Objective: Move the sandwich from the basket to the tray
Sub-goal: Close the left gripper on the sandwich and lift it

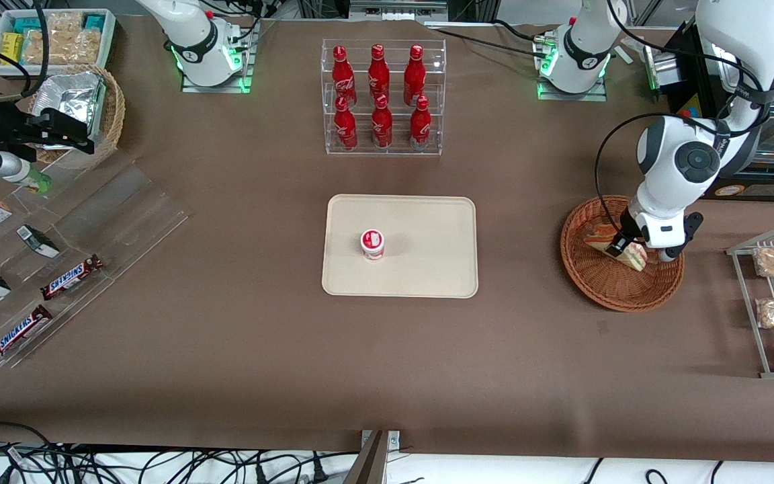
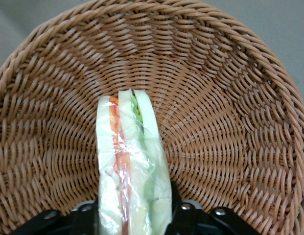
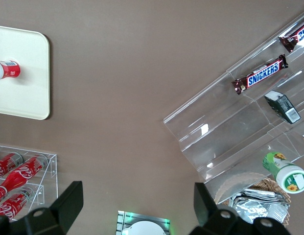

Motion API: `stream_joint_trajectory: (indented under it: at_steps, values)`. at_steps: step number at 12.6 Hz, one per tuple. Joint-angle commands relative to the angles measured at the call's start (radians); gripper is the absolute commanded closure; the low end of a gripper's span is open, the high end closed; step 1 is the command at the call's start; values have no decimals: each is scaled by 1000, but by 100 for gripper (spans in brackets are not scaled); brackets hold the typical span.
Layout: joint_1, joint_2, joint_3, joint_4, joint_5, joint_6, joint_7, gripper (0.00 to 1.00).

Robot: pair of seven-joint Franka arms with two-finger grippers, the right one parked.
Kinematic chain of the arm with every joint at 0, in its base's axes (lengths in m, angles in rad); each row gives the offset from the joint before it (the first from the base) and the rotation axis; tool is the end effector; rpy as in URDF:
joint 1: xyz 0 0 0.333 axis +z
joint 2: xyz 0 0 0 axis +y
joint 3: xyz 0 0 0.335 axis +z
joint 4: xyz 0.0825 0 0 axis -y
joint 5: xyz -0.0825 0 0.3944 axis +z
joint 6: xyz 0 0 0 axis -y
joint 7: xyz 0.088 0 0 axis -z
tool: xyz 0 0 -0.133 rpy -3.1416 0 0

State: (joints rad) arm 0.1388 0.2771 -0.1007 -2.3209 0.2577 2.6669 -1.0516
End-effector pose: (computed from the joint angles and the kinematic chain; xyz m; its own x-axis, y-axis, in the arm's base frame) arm 0.5421 0.0149 0.2117 0.6405 0.7582 0.1219 0.7638 -0.6454 0.0008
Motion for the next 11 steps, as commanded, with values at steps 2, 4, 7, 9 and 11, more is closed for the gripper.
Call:
stream_joint_trajectory:
  at_steps: [2, 4, 7, 9, 11]
  values:
    - [-2, -12, -1, 14, 37, -5, -4, 100]
    - [-2, -41, -2, 34, 38, -75, 60, 100]
    - [-4, -101, -36, 128, 37, -307, 264, 100]
    - [-4, -101, -68, 271, 20, -511, 396, 100]
    - [1, -101, -105, 398, -62, -670, 558, 100]
